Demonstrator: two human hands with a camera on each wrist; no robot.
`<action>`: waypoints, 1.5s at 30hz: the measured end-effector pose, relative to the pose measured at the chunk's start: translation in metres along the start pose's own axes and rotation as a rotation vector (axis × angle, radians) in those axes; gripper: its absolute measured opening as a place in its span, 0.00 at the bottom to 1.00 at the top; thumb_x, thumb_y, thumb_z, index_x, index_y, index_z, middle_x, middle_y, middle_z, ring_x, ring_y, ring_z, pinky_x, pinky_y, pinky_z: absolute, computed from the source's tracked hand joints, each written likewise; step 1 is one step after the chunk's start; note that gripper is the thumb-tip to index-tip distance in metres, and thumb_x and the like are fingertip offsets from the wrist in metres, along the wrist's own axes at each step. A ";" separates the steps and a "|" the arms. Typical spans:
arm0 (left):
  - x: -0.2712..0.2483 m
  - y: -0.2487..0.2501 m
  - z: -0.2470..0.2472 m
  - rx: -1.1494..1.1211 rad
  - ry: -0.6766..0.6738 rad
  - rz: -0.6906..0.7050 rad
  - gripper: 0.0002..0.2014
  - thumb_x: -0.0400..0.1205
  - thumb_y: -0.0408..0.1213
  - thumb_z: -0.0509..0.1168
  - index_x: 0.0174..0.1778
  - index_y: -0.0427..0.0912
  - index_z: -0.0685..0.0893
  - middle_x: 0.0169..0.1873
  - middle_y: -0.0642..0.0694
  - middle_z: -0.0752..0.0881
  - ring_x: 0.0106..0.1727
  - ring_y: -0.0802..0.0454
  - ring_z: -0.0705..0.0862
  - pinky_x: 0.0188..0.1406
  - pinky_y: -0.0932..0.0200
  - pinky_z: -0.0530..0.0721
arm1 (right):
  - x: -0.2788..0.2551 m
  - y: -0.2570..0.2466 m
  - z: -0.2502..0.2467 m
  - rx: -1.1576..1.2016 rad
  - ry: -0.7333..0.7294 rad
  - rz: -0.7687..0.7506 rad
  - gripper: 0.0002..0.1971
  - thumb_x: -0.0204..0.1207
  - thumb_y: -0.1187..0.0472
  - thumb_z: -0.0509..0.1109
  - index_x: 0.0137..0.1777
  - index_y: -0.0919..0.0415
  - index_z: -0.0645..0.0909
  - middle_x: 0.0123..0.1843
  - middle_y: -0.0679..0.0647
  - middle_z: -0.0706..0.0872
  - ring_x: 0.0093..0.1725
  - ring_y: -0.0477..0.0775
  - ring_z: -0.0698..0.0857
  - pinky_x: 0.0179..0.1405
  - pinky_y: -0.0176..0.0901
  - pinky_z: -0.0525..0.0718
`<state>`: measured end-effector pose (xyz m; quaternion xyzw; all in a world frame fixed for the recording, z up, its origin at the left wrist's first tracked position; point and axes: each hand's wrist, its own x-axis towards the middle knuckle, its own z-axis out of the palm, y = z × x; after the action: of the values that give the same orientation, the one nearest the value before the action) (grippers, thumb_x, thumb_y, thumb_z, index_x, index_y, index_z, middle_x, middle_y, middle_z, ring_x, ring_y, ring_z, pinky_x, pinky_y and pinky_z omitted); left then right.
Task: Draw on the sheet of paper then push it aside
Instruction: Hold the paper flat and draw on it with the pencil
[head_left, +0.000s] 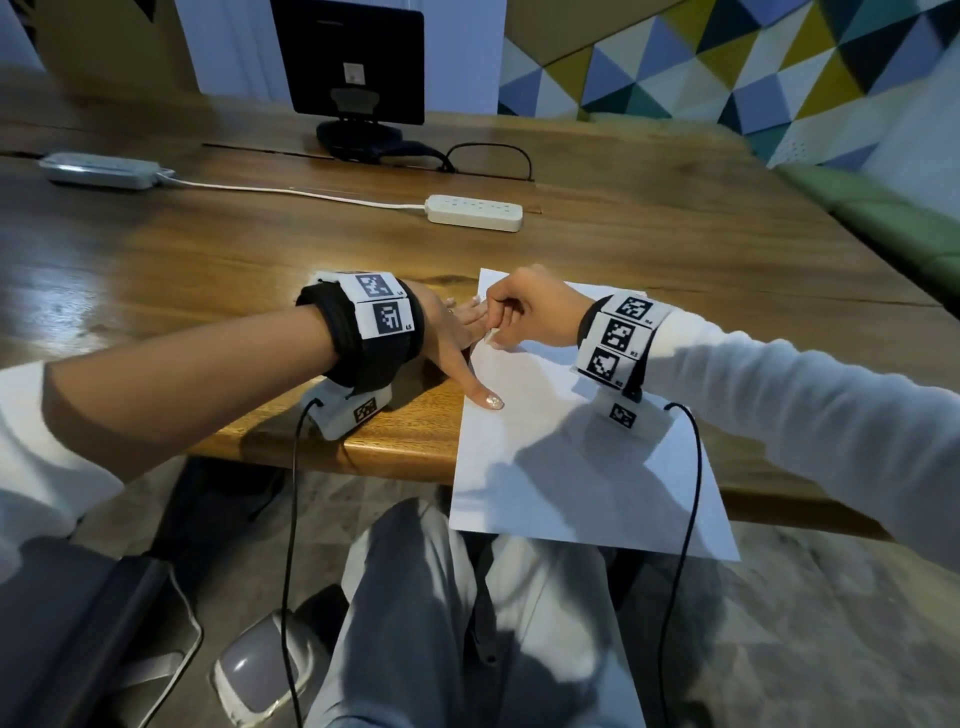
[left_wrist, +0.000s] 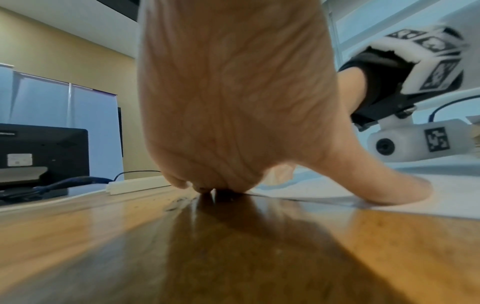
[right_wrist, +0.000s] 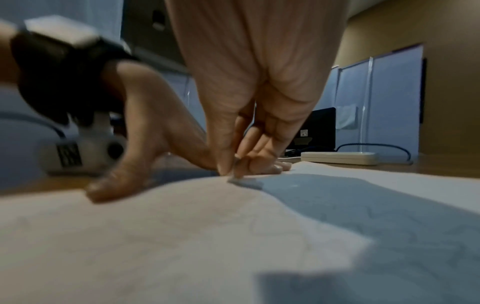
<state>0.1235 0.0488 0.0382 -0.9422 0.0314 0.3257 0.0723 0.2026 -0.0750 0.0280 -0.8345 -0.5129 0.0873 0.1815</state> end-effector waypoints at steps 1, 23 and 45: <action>0.000 0.000 0.001 0.010 0.009 0.002 0.59 0.72 0.72 0.58 0.80 0.43 0.26 0.80 0.43 0.26 0.81 0.46 0.28 0.81 0.41 0.35 | -0.003 0.001 0.000 0.027 -0.020 -0.009 0.04 0.65 0.72 0.76 0.37 0.67 0.84 0.29 0.46 0.80 0.28 0.37 0.76 0.30 0.21 0.73; 0.004 -0.002 -0.003 0.024 -0.062 -0.006 0.62 0.64 0.73 0.67 0.83 0.52 0.37 0.84 0.47 0.41 0.83 0.41 0.36 0.81 0.36 0.38 | -0.004 -0.010 -0.007 0.149 -0.222 0.019 0.05 0.67 0.72 0.77 0.38 0.69 0.82 0.28 0.55 0.84 0.24 0.40 0.83 0.32 0.31 0.80; 0.005 -0.008 0.001 0.039 -0.058 0.086 0.52 0.51 0.81 0.65 0.73 0.65 0.68 0.79 0.56 0.61 0.84 0.44 0.47 0.80 0.33 0.43 | -0.011 -0.028 0.003 0.061 -0.271 -0.102 0.06 0.67 0.72 0.75 0.35 0.66 0.81 0.33 0.60 0.85 0.32 0.50 0.82 0.38 0.39 0.83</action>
<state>0.1275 0.0566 0.0347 -0.9285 0.0760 0.3550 0.0775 0.1738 -0.0727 0.0357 -0.7818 -0.5717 0.2056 0.1401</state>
